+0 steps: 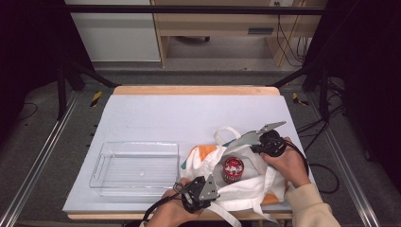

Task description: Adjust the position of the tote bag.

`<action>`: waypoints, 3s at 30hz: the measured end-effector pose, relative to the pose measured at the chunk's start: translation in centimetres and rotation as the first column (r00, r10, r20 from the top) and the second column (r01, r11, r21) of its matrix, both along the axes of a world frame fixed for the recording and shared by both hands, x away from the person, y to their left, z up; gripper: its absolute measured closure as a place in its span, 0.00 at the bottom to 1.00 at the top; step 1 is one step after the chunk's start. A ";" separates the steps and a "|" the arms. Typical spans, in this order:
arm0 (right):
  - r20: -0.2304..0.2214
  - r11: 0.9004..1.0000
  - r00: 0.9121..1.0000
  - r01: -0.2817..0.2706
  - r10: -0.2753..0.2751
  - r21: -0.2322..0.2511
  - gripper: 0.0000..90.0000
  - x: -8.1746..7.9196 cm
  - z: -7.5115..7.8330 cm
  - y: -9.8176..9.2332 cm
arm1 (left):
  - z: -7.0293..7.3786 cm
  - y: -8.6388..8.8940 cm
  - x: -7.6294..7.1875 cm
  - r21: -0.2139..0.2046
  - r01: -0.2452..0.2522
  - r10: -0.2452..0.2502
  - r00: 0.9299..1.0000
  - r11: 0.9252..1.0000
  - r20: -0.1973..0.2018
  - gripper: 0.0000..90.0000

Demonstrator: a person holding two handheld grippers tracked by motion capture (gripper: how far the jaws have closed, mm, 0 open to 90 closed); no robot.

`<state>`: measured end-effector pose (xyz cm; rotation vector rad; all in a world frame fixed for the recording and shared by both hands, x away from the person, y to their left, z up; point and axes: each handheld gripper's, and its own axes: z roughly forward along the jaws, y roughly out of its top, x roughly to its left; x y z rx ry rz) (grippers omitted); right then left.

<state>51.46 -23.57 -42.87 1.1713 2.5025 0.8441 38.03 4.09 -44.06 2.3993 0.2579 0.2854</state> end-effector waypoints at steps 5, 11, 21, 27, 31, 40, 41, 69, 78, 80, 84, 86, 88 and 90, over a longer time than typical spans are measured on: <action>0.001 1.000 1.000 -0.002 0.002 -0.013 1.00 0.2 0.0 0.1 | 0.0 0.0 -0.2 0.004 0.007 -0.007 1.000 1.000 -0.003 0.97; 0.007 1.000 1.000 0.006 -0.006 -0.021 1.00 0.1 -0.1 0.2 | 0.1 0.1 -0.5 0.012 0.023 -0.023 1.000 1.000 -0.008 0.97; 0.017 0.999 1.000 0.010 -0.009 -0.034 1.00 0.3 -0.2 0.3 | 0.1 0.1 -0.7 0.023 0.034 -0.034 0.999 0.999 -0.008 0.97; 0.022 0.999 1.000 0.005 -0.004 -0.047 0.99 0.2 -0.1 0.5 | 0.0 0.1 -0.5 0.014 0.014 -0.014 1.000 1.000 -0.013 0.97; 0.021 1.000 1.000 0.003 -0.002 -0.031 0.99 0.1 -0.1 0.3 | 0.0 0.0 -0.4 -0.001 -0.007 0.007 1.000 1.000 -0.010 0.97; 0.031 0.999 1.000 0.001 0.000 -0.041 0.93 -0.1 0.0 0.3 | 0.0 0.2 -0.5 -0.011 -0.009 0.009 1.000 1.000 -0.011 0.95; 0.034 0.999 0.999 0.003 -0.002 -0.043 0.91 -0.1 0.0 0.3 | 0.0 0.2 -0.5 -0.015 -0.010 0.010 1.000 1.000 -0.013 0.94; 0.199 0.998 0.979 -0.044 0.035 0.038 0.36 -5.4 6.4 1.4 | 4.2 1.4 -0.6 -0.173 -0.096 0.105 0.994 0.980 0.040 0.44; 0.165 0.994 0.981 -0.104 0.097 0.033 0.31 -6.3 6.8 4.0 | 6.0 3.3 -0.1 -0.212 -0.160 0.171 0.985 0.964 0.037 0.34; 0.161 0.993 0.981 -0.114 0.108 0.031 0.31 -6.4 6.7 4.4 | 6.1 3.8 0.1 -0.210 -0.176 0.188 0.981 0.962 0.042 0.33; 0.148 0.992 0.982 -0.125 0.121 0.020 0.29 -6.5 6.4 5.0 | 6.4 5.1 0.8 -0.223 -0.214 0.229 0.973 0.951 0.040 0.29; 0.143 0.991 0.982 -0.130 0.125 0.021 0.29 -6.6 6.1 5.2 | 6.5 5.5 1.0 -0.223 -0.226 0.240 0.970 0.948 0.040 0.28; 0.127 0.992 0.984 -0.126 0.123 0.016 0.27 -6.6 5.8 5.4 | 6.6 6.2 1.4 -0.218 -0.247 0.260 0.965 0.944 0.032 0.26; 0.119 0.991 0.985 -0.131 0.128 0.013 0.26 -6.5 5.6 5.6 | 6.6 7.0 1.8 -0.212 -0.266 0.278 0.960 0.940 0.028 0.25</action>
